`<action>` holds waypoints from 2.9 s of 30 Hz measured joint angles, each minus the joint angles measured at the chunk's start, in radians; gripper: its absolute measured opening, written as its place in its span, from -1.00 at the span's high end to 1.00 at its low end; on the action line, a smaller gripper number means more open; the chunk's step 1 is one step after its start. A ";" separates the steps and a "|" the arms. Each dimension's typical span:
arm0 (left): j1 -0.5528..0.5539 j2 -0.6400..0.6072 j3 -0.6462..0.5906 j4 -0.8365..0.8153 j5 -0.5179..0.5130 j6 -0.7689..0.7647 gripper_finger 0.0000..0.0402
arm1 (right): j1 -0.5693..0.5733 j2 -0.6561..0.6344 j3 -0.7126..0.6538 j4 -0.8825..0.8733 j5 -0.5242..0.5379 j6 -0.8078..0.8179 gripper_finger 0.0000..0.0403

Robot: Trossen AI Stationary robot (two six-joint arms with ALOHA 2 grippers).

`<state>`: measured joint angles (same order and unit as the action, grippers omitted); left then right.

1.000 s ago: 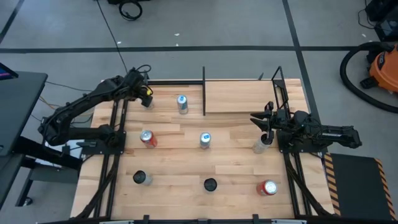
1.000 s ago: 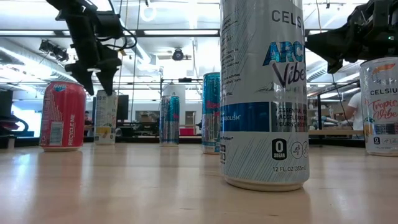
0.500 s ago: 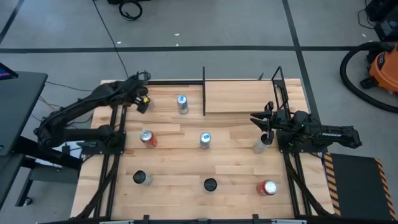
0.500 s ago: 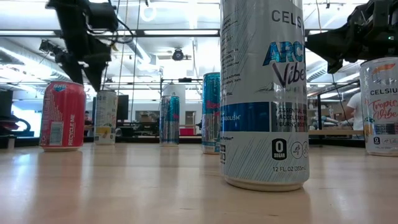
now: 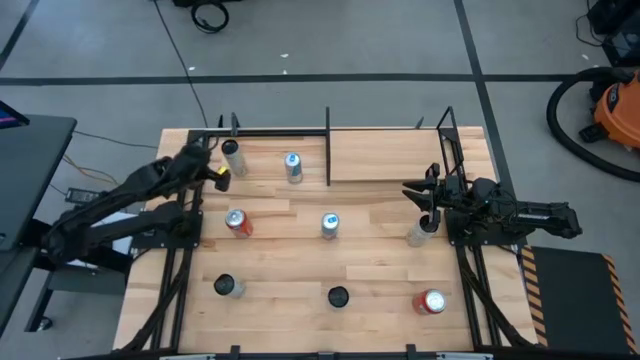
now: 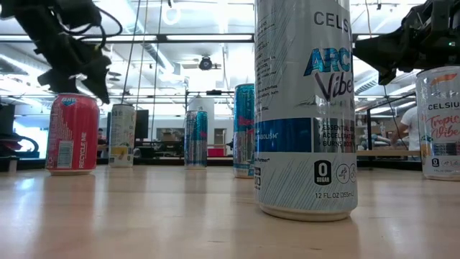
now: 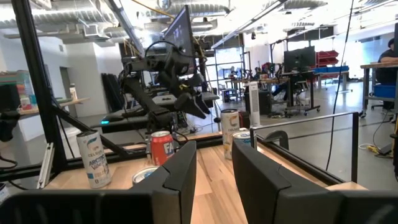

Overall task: Place canned beverage on shelf
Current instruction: Put the top white yellow soda can on the shelf

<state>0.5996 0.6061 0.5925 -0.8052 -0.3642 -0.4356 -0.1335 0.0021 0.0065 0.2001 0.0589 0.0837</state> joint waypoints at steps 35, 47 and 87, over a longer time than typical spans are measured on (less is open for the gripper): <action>-0.005 0.009 -0.444 0.711 -0.055 -0.054 -0.94 | 0.000 0.000 0.000 0.000 0.000 0.000 0.44; -0.026 0.009 -0.453 0.737 -0.095 -0.169 -0.94 | 0.000 0.000 0.000 0.000 0.000 0.000 0.44; -0.186 0.301 -0.453 0.961 -0.365 -0.320 -0.94 | 0.000 0.000 0.000 0.000 0.000 0.000 0.44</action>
<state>0.4133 0.9066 0.1398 0.1553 -0.7289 -0.7551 -0.1334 0.0021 0.0063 0.2005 0.0586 0.0837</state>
